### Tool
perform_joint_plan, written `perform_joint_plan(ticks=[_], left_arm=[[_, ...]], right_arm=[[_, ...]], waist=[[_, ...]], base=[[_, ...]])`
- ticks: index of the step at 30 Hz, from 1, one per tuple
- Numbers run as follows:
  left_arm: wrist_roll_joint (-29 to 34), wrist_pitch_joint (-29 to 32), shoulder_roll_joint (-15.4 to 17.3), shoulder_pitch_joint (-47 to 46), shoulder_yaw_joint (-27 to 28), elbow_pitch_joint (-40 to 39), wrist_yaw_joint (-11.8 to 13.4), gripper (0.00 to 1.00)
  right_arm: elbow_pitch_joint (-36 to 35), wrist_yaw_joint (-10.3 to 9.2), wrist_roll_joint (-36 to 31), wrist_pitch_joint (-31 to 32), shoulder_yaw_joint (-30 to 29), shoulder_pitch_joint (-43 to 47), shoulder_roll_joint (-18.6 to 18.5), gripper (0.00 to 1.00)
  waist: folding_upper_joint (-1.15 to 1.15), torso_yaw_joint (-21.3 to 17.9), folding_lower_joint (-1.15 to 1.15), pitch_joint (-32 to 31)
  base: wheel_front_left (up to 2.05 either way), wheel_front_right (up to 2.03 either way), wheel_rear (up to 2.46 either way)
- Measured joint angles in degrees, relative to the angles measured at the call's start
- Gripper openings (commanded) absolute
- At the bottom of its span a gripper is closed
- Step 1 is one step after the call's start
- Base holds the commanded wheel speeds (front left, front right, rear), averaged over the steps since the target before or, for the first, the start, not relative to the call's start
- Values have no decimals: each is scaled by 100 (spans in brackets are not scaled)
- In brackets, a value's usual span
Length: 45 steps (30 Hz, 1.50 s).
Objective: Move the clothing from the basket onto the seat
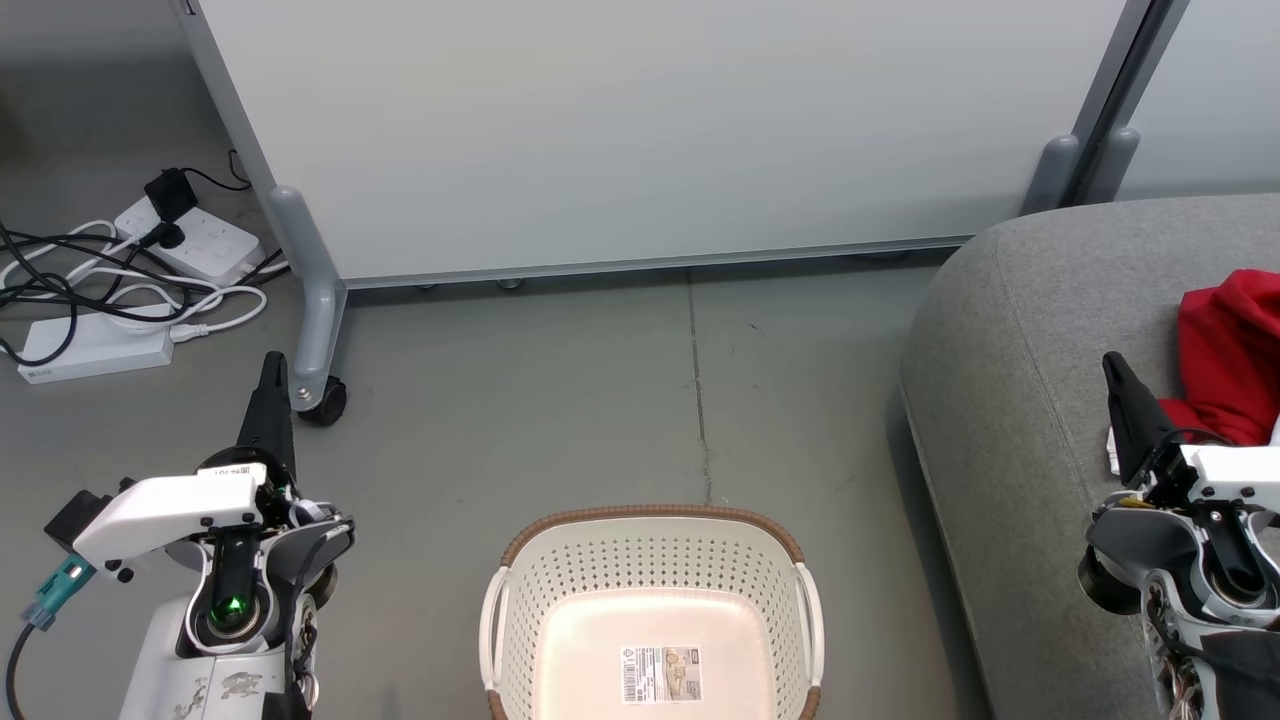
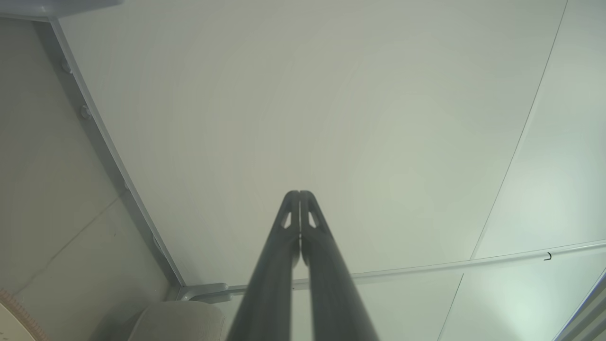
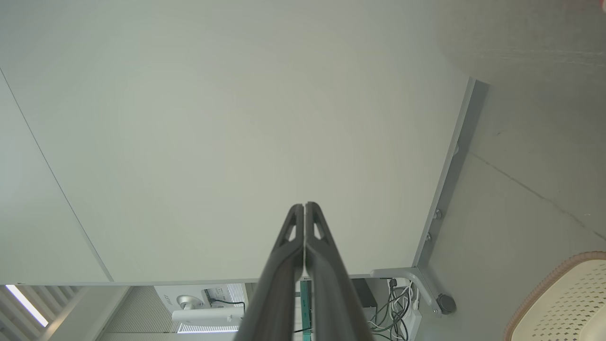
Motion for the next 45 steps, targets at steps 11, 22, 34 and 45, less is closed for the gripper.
perform_joint_plan(ticks=[11,22,34,45], left_arm=[[0,0,0,0,0,0,0,0],[0,0,0,0,0,0,0,0],[0,0,0,0,-1,0,0,0],[0,0,0,0,-1,0,0,0]], right_arm=[[0,0,0,1,0,0,0,0],[0,0,0,0,1,0,0,0],[0,0,0,0,1,0,0,0],[0,0,0,0,1,0,-1,0]], waist=[[0,0,0,0],[0,0,0,0],[0,0,0,0],[0,0,0,0]], base=[[0,0,0],[0,0,0],[0,0,0],[0,0,0]])
